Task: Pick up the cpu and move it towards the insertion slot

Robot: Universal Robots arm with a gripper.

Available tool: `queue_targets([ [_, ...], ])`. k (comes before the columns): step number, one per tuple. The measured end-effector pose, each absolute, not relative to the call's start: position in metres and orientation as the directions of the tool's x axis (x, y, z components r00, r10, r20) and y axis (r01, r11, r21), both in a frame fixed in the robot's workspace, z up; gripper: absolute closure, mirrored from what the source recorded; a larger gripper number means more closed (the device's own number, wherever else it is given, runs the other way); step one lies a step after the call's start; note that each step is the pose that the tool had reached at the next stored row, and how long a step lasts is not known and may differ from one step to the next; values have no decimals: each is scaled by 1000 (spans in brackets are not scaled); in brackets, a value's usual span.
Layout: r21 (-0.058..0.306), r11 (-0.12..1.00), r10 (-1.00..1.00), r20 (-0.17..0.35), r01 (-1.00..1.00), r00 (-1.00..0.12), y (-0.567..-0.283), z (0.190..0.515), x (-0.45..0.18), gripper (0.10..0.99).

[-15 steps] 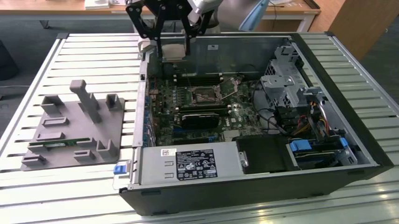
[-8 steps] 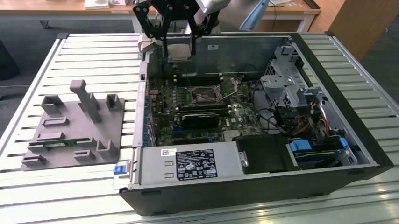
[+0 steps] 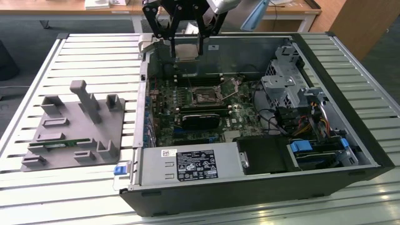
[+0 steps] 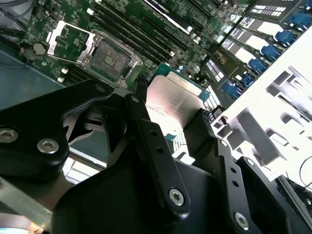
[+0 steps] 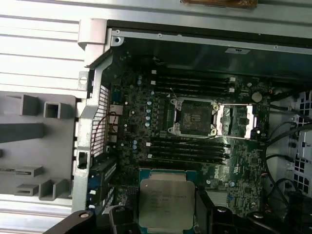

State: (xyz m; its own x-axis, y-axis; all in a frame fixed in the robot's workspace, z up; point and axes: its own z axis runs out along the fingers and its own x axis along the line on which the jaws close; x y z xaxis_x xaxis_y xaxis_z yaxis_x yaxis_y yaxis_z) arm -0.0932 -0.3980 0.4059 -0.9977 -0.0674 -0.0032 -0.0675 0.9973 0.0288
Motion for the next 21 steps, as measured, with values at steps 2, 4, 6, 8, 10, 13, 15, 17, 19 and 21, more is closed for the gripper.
queue_targets([
  [2, 29, 997, -67, -3, -67, -998, -398, 406, -90, 537],
  [4, 29, 997, -67, -3, -67, -998, -398, 406, -87, 537],
  [6, 29, 997, -67, -3, -67, -998, -398, 406, -84, 537],
  [8, 29, 997, -67, -3, -68, -998, -398, 406, -81, 537],
  [10, 29, 997, -67, -3, -67, -998, -398, 406, -78, 537],
  [13, 29, 997, -67, -3, -67, -998, -398, 406, -74, 537],
  [15, 29, 997, -67, -3, -67, -998, -396, 406, -71, 537],
  [17, 29, 997, -67, -3, -67, -998, -393, 406, -69, 537],
  [19, 29, 997, -67, -3, -67, -998, -391, 406, -68, 537],
  [21, 29, 997, -68, -3, -68, -998, -388, 406, -67, 537],
])
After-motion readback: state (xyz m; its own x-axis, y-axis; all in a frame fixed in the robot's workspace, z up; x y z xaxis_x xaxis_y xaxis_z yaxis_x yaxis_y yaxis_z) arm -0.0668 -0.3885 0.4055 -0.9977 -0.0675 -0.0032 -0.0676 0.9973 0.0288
